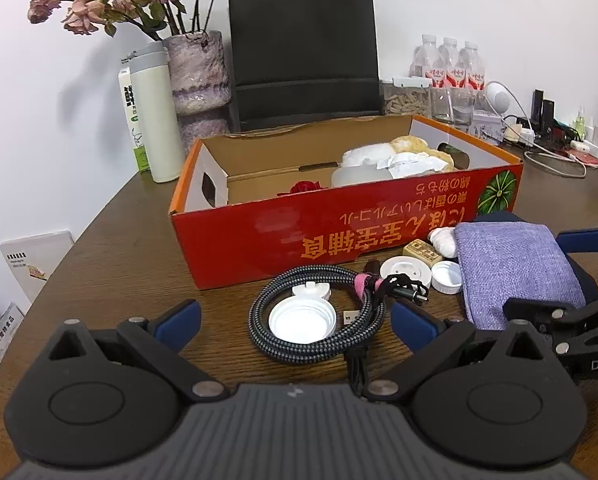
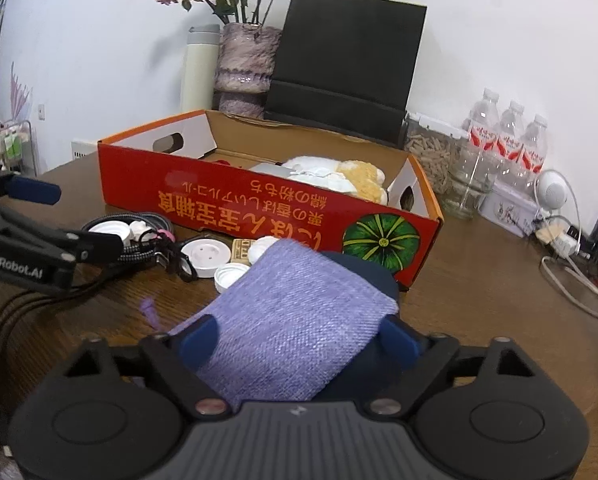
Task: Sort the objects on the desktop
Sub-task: 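Grasp the braided black-white cable with the left tool while the right tool grasps the purple cloth, then carry cable and purple cloth into the cardboard box and open both tools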
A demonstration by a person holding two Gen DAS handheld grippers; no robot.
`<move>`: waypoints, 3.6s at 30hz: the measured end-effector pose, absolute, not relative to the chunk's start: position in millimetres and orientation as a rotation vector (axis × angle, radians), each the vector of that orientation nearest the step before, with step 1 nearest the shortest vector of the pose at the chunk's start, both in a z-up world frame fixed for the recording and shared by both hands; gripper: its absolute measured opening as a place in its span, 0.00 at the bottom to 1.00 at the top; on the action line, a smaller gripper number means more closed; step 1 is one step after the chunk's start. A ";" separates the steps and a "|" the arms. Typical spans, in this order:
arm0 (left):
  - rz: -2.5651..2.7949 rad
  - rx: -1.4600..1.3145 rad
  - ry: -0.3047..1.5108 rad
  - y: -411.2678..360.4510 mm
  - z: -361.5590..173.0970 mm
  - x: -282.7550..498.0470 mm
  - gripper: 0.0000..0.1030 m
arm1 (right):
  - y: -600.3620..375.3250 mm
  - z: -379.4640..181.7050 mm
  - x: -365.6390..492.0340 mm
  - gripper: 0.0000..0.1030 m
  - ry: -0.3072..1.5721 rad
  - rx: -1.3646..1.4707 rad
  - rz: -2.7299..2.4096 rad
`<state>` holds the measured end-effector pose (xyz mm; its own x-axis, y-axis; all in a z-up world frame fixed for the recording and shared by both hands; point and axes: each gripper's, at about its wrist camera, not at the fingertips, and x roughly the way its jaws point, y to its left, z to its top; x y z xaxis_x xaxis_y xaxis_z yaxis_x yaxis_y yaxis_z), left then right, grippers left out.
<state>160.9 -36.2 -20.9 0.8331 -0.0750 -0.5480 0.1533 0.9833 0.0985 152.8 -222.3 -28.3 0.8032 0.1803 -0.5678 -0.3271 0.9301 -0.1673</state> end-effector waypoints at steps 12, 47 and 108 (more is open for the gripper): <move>-0.130 0.169 0.612 -40.3 -28.2 176.7 1.00 | -227.4 -24.6 152.3 0.13 0.534 -0.252 0.293; -0.223 0.094 0.648 -40.9 -36.1 198.3 0.88 | -243.1 -19.0 152.6 0.05 0.491 -0.126 0.339; -0.154 0.018 0.498 -41.5 15.4 325.3 0.88 | -220.0 20.9 339.0 0.04 0.433 0.015 0.321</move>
